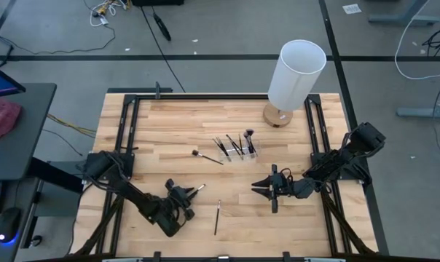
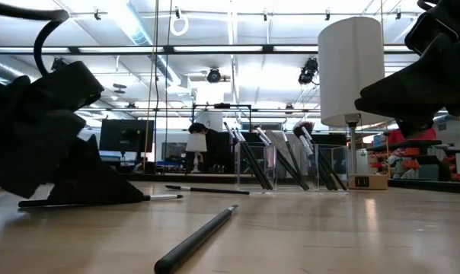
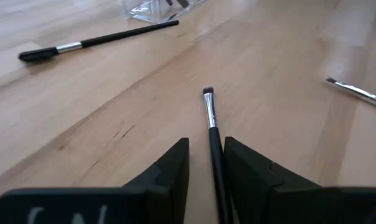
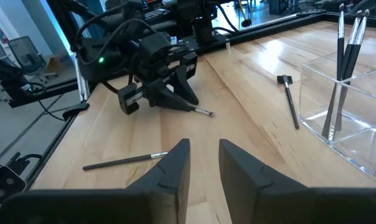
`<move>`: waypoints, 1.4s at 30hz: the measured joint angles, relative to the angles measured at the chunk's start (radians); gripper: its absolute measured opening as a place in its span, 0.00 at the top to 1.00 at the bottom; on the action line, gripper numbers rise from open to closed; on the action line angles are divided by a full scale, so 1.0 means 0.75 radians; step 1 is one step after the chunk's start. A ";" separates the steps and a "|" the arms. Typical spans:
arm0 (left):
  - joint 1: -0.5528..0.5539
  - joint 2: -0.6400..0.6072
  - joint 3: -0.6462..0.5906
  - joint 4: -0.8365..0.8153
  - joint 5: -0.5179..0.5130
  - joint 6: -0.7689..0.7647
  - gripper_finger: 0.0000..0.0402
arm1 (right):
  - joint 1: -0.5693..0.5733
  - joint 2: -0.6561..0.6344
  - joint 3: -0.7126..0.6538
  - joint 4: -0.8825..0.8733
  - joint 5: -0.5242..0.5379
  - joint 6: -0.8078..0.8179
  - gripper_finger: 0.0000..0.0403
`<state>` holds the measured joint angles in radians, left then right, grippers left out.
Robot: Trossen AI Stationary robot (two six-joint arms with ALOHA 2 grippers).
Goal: Pick & Place Makeup Supplies
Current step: Put the black makeup brush into the transparent organizer
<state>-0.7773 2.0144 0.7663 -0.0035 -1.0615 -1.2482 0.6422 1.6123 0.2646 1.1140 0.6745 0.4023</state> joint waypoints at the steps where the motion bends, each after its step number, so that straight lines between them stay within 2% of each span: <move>1: 0.000 -0.013 -0.026 0.058 0.004 0.037 0.73 | -0.001 0.000 0.000 0.000 0.000 0.000 0.78; 7: 0.059 -0.029 -0.096 0.276 0.022 0.238 0.66 | -0.001 0.000 0.000 0.001 0.000 0.002 0.78; 11: 0.093 -0.030 -0.098 0.318 0.048 0.298 0.59 | -0.001 0.000 0.000 0.001 0.000 0.011 0.78; 14: 0.095 -0.030 -0.098 0.314 0.053 0.303 0.59 | -0.001 0.000 0.000 0.001 0.000 0.012 0.78; 21: 0.097 -0.029 -0.105 0.310 0.066 0.298 0.73 | -0.001 0.000 0.000 0.000 0.000 0.011 0.78; 31: 0.097 -0.035 -0.197 0.398 0.073 0.243 0.94 | -0.001 0.000 0.000 0.000 0.000 0.011 0.78; 42: 0.083 -0.036 -0.201 0.416 0.074 0.294 0.96 | -0.001 0.000 0.000 0.000 0.000 0.011 0.78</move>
<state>-0.7150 1.9878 0.6158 0.3086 -1.0062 -1.0278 0.6418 1.6123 0.2644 1.1141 0.6743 0.4103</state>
